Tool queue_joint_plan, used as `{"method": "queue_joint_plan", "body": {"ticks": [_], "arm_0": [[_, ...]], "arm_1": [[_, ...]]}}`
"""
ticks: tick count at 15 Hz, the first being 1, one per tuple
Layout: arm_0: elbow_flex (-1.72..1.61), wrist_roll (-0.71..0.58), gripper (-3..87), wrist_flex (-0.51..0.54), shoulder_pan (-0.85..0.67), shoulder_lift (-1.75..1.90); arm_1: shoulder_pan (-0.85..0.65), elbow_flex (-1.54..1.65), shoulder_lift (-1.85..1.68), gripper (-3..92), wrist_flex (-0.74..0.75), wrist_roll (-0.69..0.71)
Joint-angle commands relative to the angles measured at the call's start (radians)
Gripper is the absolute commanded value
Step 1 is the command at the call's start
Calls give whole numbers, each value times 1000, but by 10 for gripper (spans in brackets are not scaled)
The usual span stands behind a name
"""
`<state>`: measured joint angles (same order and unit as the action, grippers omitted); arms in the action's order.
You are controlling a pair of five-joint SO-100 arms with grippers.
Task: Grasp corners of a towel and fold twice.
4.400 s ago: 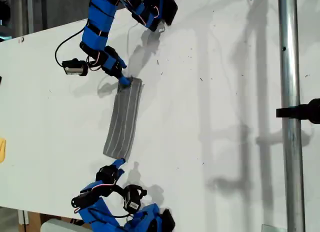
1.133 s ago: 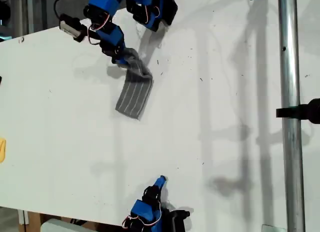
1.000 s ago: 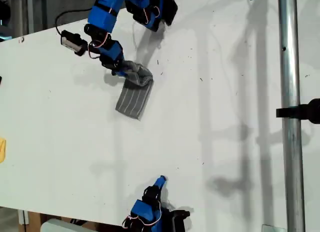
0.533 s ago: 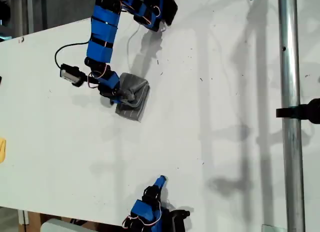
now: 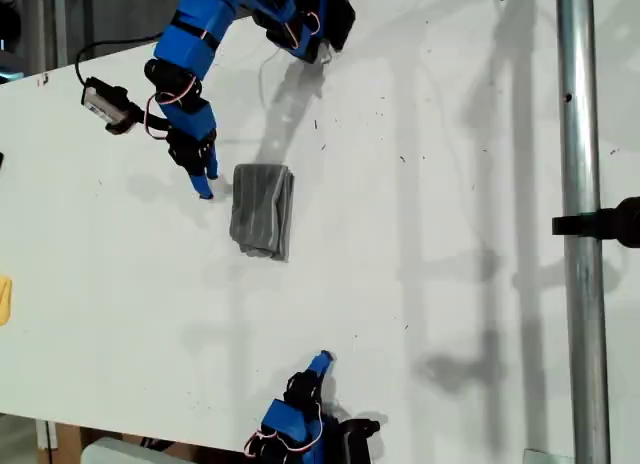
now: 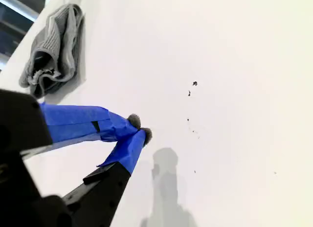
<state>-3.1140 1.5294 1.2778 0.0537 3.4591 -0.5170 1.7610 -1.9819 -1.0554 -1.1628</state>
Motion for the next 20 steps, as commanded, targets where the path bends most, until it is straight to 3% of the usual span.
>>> {"method": "queue_joint_plan", "body": {"ticks": [1, 2, 5, 6, 8, 10, 11, 12, 13, 14, 15, 20], "arm_0": [[-5, 21, -19, 17, -31, 9], [-5, 35, -18, 17, -38, 9], [-5, 9, -18, 17, -58, 9], [-5, -126, -18, 17, -58, 9], [-5, -580, -20, 9, -55, 9], [-5, -545, -21, 14, -55, 9], [-5, -545, -21, 14, -57, 9], [-5, -545, -21, 14, -57, 9], [-5, -545, -21, 14, -57, 9], [-5, -545, -21, 14, -57, 9], [-5, -545, -21, 14, -57, 9], [-5, -545, -21, 14, -58, 9]], "arm_1": [[-46, 202, -345, 100, -37, 12], [-51, 334, -502, 22, -38, 12], [-8, 647, -801, -3, -52, -21], [12, 769, -910, -3, -49, -38], [58, 986, -1203, -3, -161, -97], [83, 1081, -1305, 8, -316, -141], [118, 1118, -1308, 38, -319, -196], [164, 1129, -1308, 43, -364, -345], [201, 1129, -1307, 43, -362, -334], [219, 1121, -1308, 43, -351, -410], [209, 1120, -1308, 43, -364, -339], [210, 1131, -1308, 43, -360, -328]]}}
